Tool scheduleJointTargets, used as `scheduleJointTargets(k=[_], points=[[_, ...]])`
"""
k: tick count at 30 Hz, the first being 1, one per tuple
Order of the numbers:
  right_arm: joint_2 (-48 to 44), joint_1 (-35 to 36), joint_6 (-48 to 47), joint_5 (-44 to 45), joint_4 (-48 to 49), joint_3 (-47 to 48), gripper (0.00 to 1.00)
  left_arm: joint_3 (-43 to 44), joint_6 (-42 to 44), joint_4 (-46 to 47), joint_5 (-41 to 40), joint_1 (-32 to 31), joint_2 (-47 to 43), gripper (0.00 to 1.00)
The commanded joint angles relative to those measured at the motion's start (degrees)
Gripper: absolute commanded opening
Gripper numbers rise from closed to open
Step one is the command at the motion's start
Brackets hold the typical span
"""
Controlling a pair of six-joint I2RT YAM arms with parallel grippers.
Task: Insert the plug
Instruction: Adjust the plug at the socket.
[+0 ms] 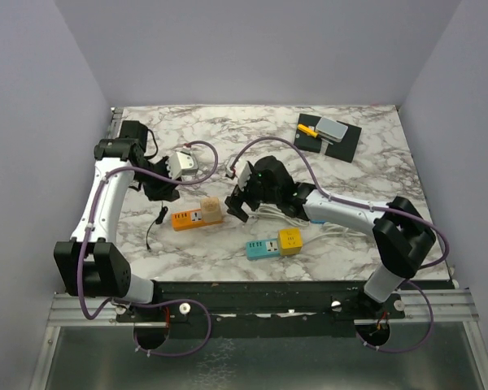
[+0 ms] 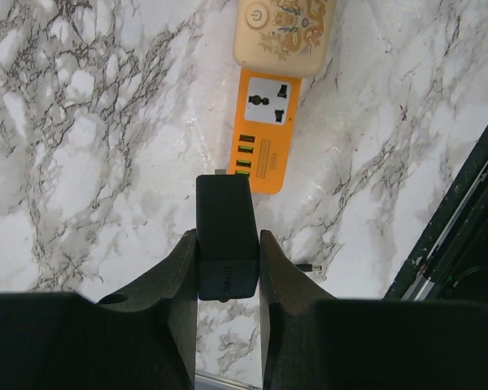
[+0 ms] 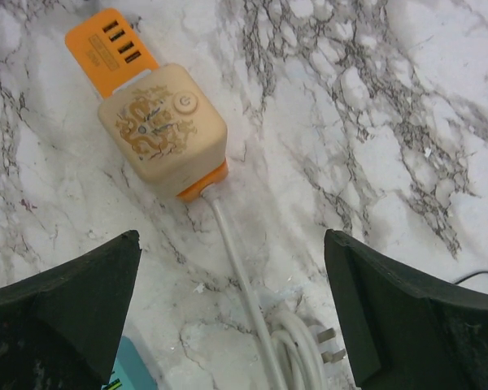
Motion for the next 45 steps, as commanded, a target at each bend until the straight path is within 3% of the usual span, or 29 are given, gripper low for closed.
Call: scheduleJointTargets(k=[1, 8, 13, 17, 28, 39, 45], points=[[-2.1, -0.4, 2.5, 3.5, -2.6, -2.2, 1.00, 1.5, 3.5, -2.9, 3.7, 3.9, -1.5, 0.00], [-2.5, -1.3, 7.3, 12.9, -2.6, -4.6, 1.00, 3.1, 9.6, -6.4, 0.5, 9.1, -0.5, 0.00], [-4.5, -3.1, 12.9, 14.8, -1.9, -5.0, 1.00, -2.2, 16.2, -5.9, -8.7, 11.5, -2.3, 0.00], [-3.3, -4.5, 17.8, 18.7, -6.9, -2.4, 1.00, -5.4, 19.2, -6.2, -7.2, 11.2, -4.5, 0.00], [-6.6, -9.2, 21.5, 19.0, -8.0, -2.3, 1.00, -12.6, 6.3, 4.5, -9.1, -10.6, -3.7, 0.00], [-7.6, -11.9, 20.1, 14.1, -8.7, -1.9, 1.00, -9.6, 3.2, 5.4, -11.3, -18.1, 5.0, 0.00], [-8.2, -12.0, 19.8, 12.0, -9.7, -1.1, 0.99, -9.2, 2.7, 5.9, -13.5, -19.0, 7.1, 0.00]])
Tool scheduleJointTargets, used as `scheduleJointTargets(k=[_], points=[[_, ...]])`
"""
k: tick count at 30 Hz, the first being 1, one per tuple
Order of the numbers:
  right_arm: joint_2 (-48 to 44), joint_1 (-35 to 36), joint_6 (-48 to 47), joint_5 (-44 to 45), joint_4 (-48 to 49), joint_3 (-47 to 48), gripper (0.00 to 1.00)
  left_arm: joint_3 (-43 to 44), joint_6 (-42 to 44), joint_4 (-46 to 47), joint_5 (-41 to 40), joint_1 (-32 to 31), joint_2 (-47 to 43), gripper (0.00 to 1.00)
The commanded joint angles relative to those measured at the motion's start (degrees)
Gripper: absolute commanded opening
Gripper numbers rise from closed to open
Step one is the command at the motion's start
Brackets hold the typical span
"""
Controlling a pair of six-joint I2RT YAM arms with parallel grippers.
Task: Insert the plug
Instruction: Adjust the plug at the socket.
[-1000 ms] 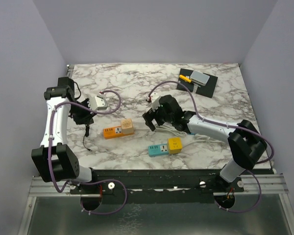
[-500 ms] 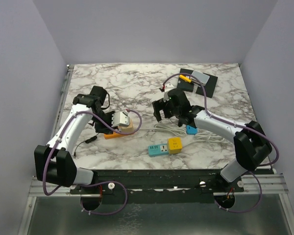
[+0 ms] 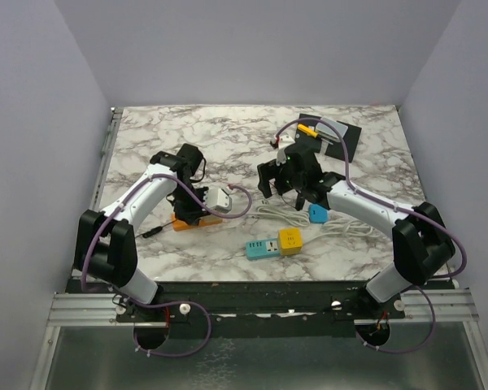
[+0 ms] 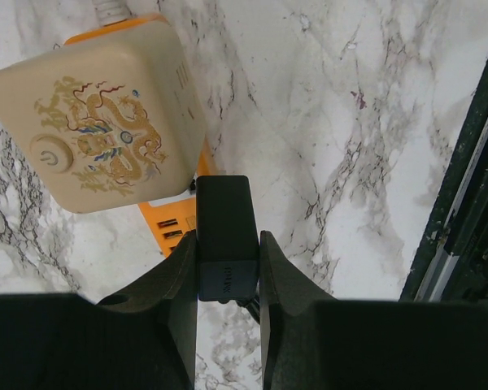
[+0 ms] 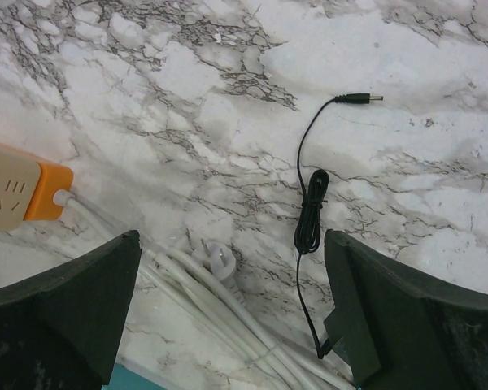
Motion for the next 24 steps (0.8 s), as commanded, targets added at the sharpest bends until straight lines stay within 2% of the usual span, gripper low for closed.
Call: scheduleJointTargets(k=[1, 9, 24], points=[[-2.0, -0.3, -0.8, -2.7, -1.8, 2.3, 0.99, 1.7, -1.0, 0.7, -3.0, -0.2, 1.1, 0.00], [-2.4, -0.3, -0.4, -5.0, -2.5, 2.9, 0.98, 1.8, -3.2, 4.5, -4.9, -0.2, 1.2, 0.00], [-2.8, -0.3, 0.0, -5.8, -3.6, 2.7, 0.97, 1.9, -4.8, 4.8, -5.0, -2.0, 3.4, 0.00]])
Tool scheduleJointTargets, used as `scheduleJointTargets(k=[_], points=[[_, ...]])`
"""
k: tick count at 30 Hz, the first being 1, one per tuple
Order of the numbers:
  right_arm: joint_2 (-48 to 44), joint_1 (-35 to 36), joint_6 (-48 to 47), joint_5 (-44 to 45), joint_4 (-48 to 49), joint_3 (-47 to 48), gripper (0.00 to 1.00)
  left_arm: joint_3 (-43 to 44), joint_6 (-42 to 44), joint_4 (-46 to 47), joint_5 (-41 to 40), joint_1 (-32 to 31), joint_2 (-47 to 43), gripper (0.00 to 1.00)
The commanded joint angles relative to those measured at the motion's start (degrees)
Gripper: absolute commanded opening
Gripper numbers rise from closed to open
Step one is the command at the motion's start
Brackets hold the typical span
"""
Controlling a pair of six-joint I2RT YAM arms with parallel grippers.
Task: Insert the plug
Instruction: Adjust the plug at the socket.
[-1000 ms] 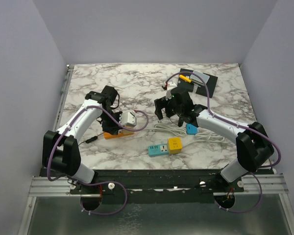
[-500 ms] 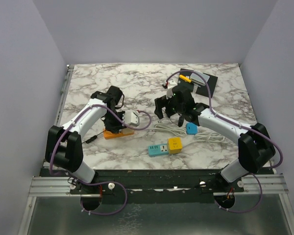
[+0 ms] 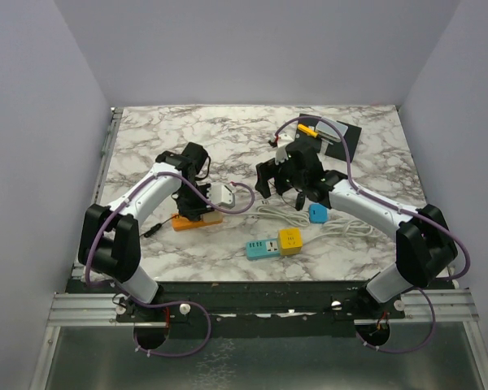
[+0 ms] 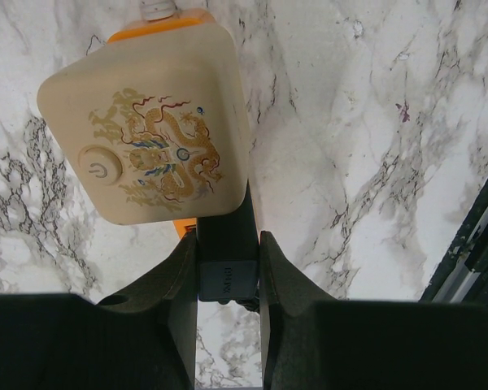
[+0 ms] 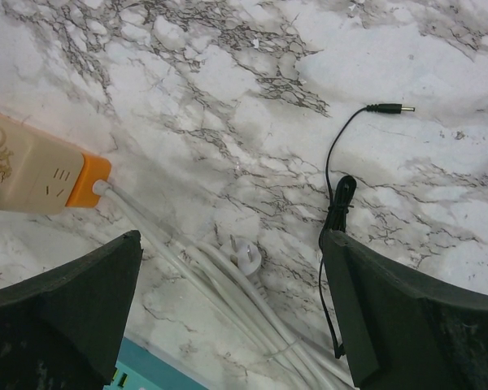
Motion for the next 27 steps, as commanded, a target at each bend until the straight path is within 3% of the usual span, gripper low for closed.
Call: scheduleJointTargets(k=[1, 27], points=[[-1.8, -0.2, 0.0, -1.1, -1.7, 1.2, 0.97, 1.3, -0.7, 0.2, -1.7, -0.5, 0.7, 0.00], [-2.7, -0.2, 0.3, -2.6, -1.8, 0.6, 0.96, -1.9, -4.6, 4.8, -7.1, -3.4, 1.1, 0.00]])
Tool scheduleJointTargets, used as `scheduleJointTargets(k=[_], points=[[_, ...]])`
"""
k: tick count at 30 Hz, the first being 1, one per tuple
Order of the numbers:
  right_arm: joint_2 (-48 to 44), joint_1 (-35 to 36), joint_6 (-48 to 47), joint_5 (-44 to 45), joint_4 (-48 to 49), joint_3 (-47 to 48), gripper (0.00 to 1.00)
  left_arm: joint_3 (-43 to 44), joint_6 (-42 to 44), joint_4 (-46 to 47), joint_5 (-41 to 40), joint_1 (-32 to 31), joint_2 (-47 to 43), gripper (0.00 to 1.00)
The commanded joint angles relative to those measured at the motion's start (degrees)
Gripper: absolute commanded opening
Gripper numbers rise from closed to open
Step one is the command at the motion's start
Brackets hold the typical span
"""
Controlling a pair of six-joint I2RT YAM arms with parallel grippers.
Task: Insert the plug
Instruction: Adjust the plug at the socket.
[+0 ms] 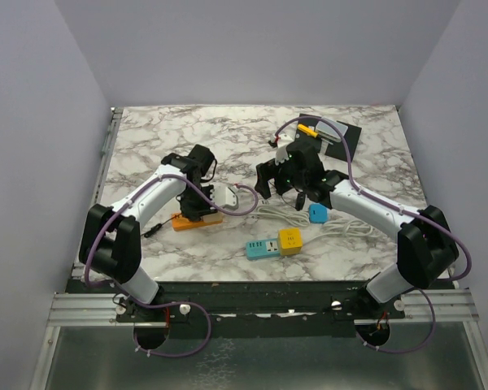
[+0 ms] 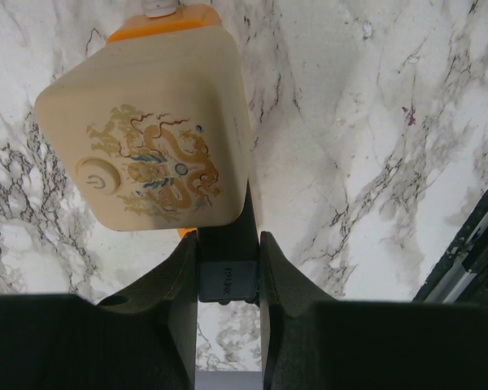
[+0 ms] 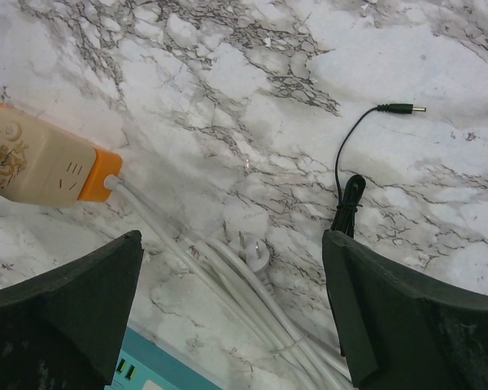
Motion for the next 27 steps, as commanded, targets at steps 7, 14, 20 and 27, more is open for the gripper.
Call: scheduleJointTargets(k=[7, 14, 20, 27], points=[[-2.3, -0.1, 0.1, -1.3, -1.3, 0.4, 0.96, -2.3, -1.5, 4.7, -3.9, -1.0, 1.3, 0.00], [-2.4, -0.2, 0.2, -2.0, -1.4, 0.4, 0.96, -4.2, -1.3, 6.1, -3.4, -1.0, 1.4, 0.00], [-2.5, -0.2, 0.0, -2.3, -1.9, 0.4, 0.96, -3.9, -0.6, 6.3, -3.0, -0.9, 3.4, 0.00], [-2.2, -0.2, -0.3, -2.7, -1.9, 0.4, 0.96, -2.6, 2.2, 3.4, -1.9, -0.3, 6.0, 0.00]])
